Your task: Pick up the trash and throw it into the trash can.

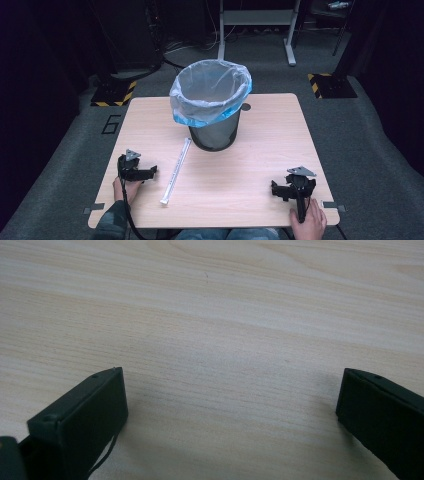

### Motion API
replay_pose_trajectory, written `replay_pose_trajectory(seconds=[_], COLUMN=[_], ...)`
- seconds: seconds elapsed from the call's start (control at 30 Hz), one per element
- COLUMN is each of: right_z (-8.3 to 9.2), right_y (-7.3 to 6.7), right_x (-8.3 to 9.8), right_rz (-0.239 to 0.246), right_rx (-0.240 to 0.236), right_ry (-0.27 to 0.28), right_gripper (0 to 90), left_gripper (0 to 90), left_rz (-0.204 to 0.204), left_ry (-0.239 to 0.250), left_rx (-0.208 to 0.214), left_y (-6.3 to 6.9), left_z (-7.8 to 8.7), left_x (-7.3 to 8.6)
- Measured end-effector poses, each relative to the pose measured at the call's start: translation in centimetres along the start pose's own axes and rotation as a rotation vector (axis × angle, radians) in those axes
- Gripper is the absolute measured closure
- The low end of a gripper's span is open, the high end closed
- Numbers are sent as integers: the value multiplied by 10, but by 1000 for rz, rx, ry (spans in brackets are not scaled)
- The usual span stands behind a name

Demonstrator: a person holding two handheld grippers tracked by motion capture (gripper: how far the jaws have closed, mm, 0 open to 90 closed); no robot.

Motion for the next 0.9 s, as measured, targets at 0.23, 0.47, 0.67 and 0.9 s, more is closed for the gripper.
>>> replay_pose_trajectory(seconds=[0.23, 0.47, 0.67, 0.9], right_z=[0, 0, 0, 0], right_y=[0, 0, 0, 0], right_x=[0, 0, 0, 0], right_rz=[0, 0, -1, 0], right_rx=[0, 1, 2, 3], right_ry=[0, -1, -1, -2], right_gripper=[0, 0, 0, 0], left_gripper=[73, 67, 32, 5], left_rz=[0, -5, -4, 15], left_ry=[-1, -4, -16, -55], left_rx=[1, 6, 3, -15], left_y=[0, 1, 2, 0], left_z=[0, 0, -3, -3], left_x=[0, 0, -2, -2])
Point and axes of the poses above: each handheld gripper's, and its own axes: z roughly backward along the jaws, x roughly out of its underside, y roughly to its right, the point moved 9 cm from there along -z, roughly forward along the jaws, and after that the axes turned 2 degrees about -y, right-handed, at the moved point
